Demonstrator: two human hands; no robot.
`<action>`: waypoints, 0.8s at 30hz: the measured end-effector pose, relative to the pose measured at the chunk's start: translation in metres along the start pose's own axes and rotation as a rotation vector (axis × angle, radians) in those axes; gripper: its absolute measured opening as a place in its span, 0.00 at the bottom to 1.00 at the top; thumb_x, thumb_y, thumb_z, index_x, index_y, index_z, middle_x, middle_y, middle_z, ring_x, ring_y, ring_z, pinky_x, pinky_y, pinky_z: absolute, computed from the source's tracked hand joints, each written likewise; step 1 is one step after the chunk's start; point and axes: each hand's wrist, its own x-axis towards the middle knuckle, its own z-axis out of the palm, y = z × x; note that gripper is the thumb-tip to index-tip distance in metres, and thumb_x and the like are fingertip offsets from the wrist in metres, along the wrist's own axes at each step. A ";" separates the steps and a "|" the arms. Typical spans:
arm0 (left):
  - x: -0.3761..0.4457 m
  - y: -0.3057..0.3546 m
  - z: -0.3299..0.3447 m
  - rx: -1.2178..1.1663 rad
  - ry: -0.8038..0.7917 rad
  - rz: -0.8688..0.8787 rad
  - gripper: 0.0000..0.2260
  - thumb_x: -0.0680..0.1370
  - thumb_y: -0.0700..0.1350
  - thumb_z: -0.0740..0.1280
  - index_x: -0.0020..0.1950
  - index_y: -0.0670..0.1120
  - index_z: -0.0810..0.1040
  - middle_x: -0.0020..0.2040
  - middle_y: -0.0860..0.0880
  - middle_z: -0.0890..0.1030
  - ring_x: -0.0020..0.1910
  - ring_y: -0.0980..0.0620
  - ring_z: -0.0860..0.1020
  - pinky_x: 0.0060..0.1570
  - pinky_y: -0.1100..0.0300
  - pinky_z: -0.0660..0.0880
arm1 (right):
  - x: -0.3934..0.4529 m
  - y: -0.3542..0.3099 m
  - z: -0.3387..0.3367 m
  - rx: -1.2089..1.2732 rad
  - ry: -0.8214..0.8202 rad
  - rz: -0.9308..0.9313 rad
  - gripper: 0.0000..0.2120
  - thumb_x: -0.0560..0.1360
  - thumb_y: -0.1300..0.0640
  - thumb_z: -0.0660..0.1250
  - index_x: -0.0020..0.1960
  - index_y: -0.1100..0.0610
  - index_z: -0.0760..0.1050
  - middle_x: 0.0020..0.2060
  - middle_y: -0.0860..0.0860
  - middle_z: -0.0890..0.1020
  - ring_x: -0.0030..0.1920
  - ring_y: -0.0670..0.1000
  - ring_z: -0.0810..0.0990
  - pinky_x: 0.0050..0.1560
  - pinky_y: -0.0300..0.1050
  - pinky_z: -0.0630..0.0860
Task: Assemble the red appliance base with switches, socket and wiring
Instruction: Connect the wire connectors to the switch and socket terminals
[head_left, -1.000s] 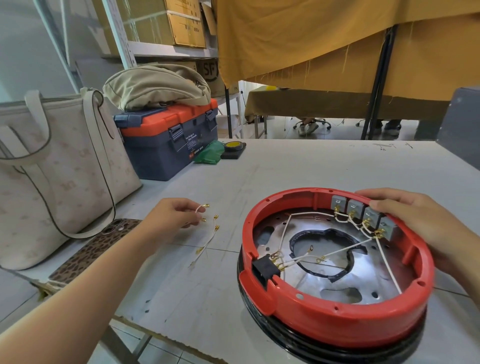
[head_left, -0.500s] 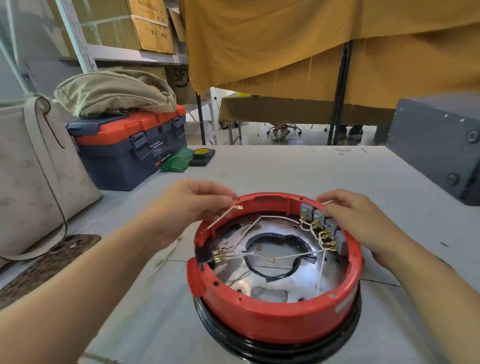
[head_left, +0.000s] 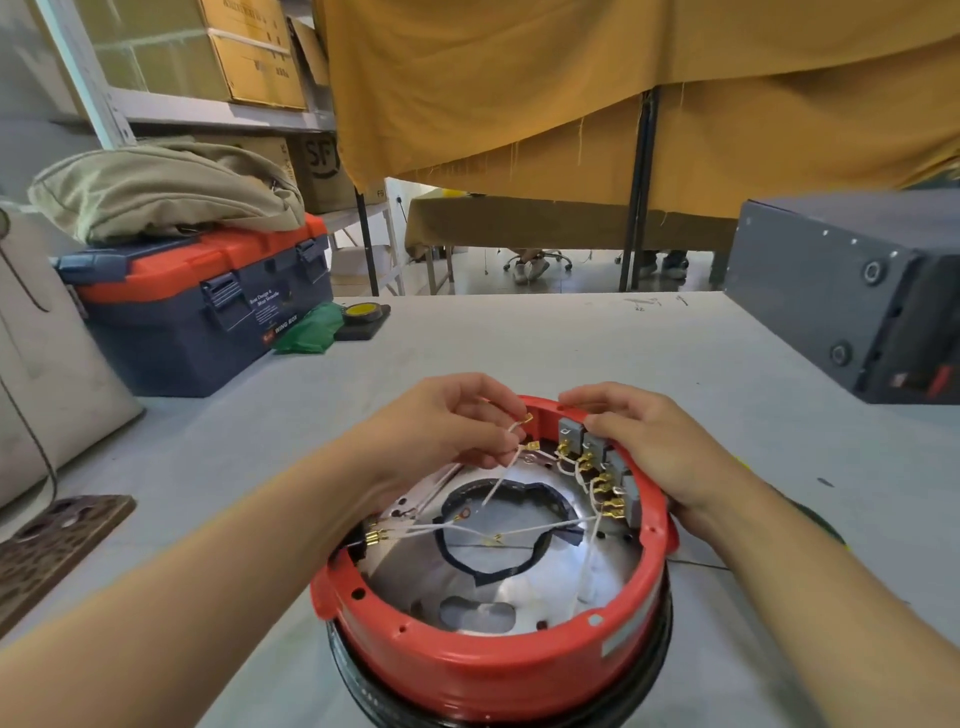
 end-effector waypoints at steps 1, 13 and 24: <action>0.001 0.000 0.001 0.011 -0.010 0.003 0.09 0.72 0.29 0.68 0.49 0.38 0.79 0.38 0.41 0.80 0.34 0.51 0.78 0.36 0.65 0.77 | 0.000 0.000 0.002 -0.001 0.013 -0.009 0.15 0.76 0.68 0.60 0.49 0.52 0.81 0.48 0.56 0.84 0.46 0.55 0.83 0.51 0.50 0.78; 0.020 0.009 0.007 0.032 -0.043 -0.066 0.05 0.73 0.32 0.68 0.40 0.39 0.82 0.34 0.43 0.82 0.32 0.54 0.80 0.35 0.67 0.78 | -0.001 0.004 0.020 0.018 0.146 0.005 0.11 0.76 0.62 0.61 0.47 0.48 0.77 0.43 0.47 0.81 0.42 0.49 0.82 0.42 0.45 0.79; 0.034 -0.004 0.011 0.018 -0.053 -0.213 0.04 0.74 0.33 0.68 0.42 0.39 0.82 0.29 0.47 0.82 0.26 0.56 0.78 0.31 0.67 0.77 | 0.001 0.005 0.014 0.041 0.102 0.017 0.08 0.76 0.60 0.64 0.52 0.49 0.76 0.47 0.51 0.80 0.42 0.46 0.80 0.40 0.38 0.78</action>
